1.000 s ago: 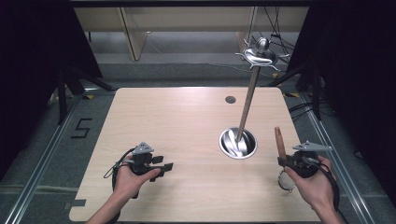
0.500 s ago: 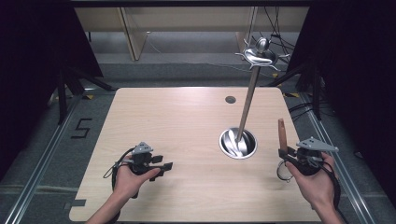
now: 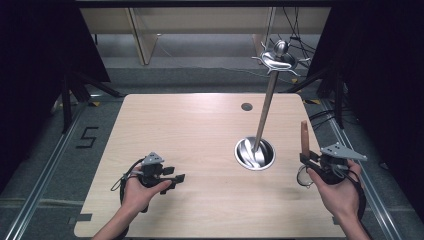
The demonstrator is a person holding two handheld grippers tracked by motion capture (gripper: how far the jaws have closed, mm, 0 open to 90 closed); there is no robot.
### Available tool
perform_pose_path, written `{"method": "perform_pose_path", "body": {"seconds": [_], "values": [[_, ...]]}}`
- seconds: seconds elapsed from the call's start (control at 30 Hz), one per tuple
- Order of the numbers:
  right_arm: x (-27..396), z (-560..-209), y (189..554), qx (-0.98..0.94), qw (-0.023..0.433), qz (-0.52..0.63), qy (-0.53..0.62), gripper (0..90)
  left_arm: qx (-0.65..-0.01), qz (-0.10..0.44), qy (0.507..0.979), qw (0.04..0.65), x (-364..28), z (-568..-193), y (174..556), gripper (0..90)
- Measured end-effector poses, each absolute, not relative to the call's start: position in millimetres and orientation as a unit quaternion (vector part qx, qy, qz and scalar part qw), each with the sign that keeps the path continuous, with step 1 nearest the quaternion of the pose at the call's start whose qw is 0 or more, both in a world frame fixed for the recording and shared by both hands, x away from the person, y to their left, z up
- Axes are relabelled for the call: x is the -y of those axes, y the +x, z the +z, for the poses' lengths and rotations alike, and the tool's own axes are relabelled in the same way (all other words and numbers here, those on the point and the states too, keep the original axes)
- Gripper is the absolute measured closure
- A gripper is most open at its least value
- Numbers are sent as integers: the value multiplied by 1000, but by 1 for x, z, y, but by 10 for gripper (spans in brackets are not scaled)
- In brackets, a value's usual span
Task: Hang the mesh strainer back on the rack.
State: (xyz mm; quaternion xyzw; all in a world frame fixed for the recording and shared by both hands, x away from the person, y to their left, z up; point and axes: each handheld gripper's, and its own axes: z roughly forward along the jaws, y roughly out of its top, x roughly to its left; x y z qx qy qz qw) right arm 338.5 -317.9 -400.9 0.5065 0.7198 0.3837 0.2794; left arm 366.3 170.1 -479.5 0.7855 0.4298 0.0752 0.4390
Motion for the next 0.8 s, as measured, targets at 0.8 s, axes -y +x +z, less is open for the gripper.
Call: {"method": "perform_pose_path", "body": {"seconds": [0.8], "values": [[307, -365, 344, -691, 313, 433, 486, 692, -439, 74, 777, 445, -168, -481, 366, 424]]}}
